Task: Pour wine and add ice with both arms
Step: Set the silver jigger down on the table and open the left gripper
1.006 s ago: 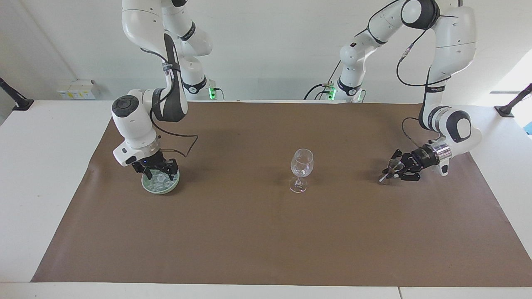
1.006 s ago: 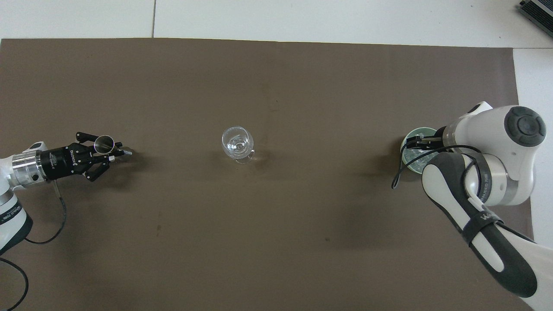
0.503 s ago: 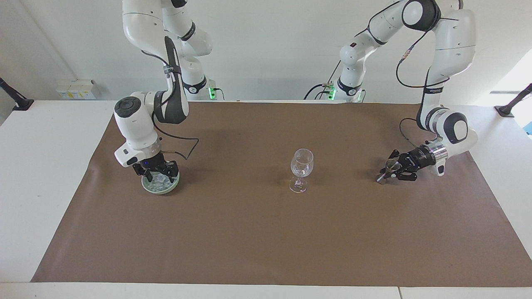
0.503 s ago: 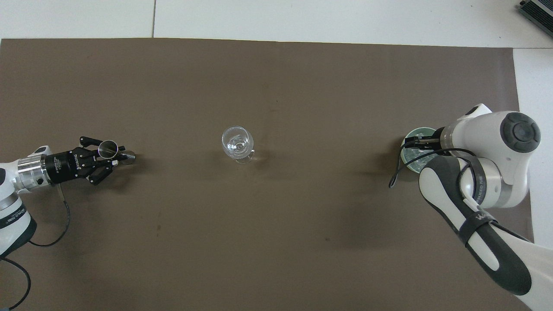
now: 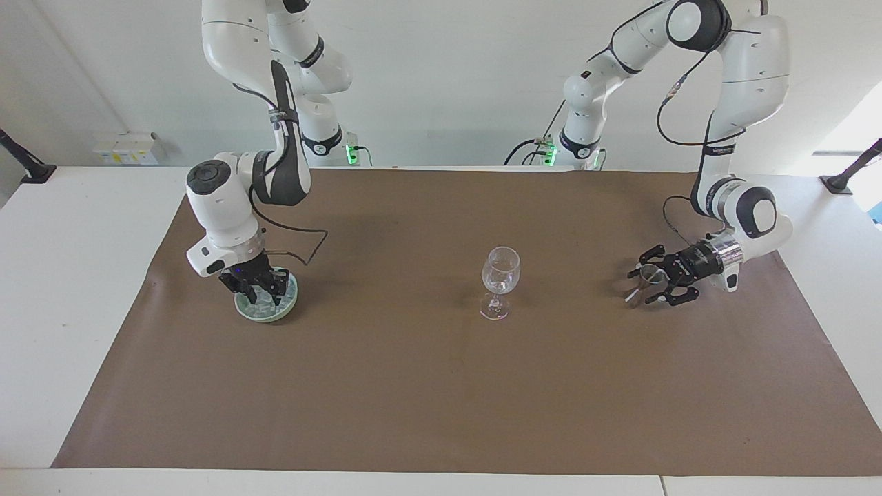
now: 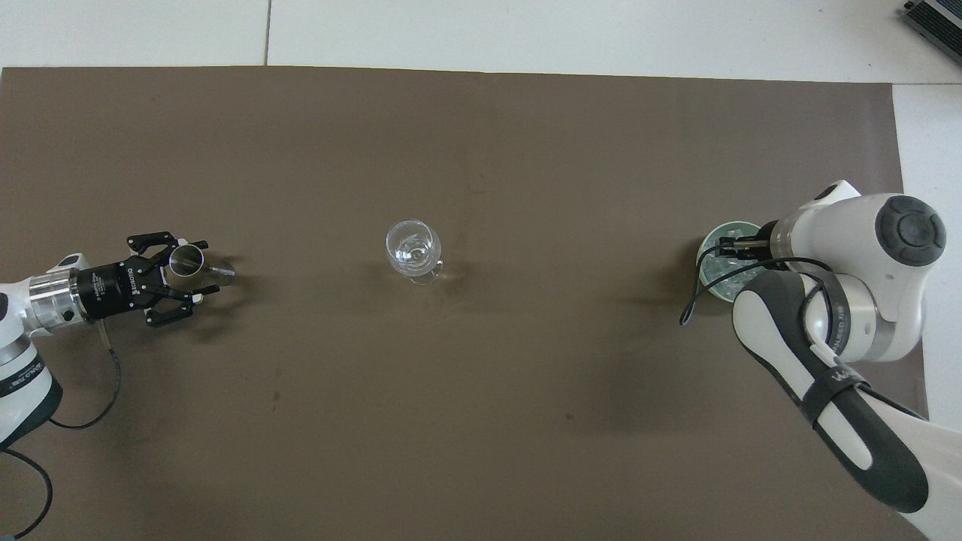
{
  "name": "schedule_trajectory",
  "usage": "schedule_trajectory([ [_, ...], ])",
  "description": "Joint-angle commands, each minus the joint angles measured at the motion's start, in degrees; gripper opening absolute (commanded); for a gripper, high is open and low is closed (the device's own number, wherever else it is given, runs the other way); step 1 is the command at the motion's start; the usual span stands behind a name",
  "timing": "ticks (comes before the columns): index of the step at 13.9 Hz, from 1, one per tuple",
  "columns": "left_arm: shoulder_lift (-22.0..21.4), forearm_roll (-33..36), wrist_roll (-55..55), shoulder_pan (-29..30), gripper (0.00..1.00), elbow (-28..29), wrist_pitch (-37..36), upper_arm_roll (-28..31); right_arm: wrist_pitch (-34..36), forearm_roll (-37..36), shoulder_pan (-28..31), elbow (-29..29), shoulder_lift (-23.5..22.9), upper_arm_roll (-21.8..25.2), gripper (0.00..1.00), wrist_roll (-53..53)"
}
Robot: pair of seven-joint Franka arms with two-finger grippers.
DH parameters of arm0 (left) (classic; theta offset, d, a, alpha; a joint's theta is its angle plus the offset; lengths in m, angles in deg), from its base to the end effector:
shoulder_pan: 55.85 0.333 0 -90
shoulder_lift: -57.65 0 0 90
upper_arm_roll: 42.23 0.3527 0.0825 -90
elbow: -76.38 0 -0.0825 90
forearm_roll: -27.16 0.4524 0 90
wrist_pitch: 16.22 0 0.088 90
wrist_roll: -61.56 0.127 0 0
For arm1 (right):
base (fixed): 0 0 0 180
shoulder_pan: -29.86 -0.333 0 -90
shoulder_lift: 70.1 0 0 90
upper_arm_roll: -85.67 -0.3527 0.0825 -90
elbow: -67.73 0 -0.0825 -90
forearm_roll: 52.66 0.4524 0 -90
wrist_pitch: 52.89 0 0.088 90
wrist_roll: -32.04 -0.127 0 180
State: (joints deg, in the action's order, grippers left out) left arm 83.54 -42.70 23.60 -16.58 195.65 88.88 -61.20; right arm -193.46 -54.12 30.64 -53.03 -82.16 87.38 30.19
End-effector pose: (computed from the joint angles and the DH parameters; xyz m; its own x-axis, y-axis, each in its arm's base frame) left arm 0.5958 0.1193 0.2012 -0.0660 0.2655 -0.9618 0.9654 0.2607 0.0057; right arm 0.6460 -0.0282 0.2998 0.9893 -0.0541 0.1354 -0.0574 -0.9981 0.0206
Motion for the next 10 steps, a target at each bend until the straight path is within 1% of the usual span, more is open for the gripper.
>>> schedule_trajectory([
  [1,0.22,1.82,-0.36,1.08,1.0,-1.66,-0.34,-0.36,-1.19,0.24,0.97,-0.35,-0.07,-0.66,0.16,-1.05],
  [2,0.39,4.09,-0.27,1.51,1.0,-2.37,-0.42,-0.36,-1.46,0.24,1.06,-0.27,-0.07,-0.66,0.09,-1.05],
  [3,1.0,6.29,-0.36,2.04,1.0,-3.85,-0.69,-0.36,-1.46,0.24,0.97,-0.27,-0.07,-0.66,0.08,-1.14],
  [4,1.27,8.74,-0.36,2.22,1.0,-5.44,-1.12,-0.36,-1.37,0.24,1.06,-0.27,-0.07,-0.66,0.03,-0.97],
  [6,1.45,13.05,-0.27,3.18,1.0,-7.64,-2.09,-0.36,-1.46,0.24,1.06,-0.27,-0.16,-0.66,0.03,-0.88],
  [10,1.36,22.28,-0.1,3.63,1.0,-14.4,-4.9,-0.27,-0.85,0.15,0.97,1.05,-0.25,-0.66,0.0,-0.88],
])
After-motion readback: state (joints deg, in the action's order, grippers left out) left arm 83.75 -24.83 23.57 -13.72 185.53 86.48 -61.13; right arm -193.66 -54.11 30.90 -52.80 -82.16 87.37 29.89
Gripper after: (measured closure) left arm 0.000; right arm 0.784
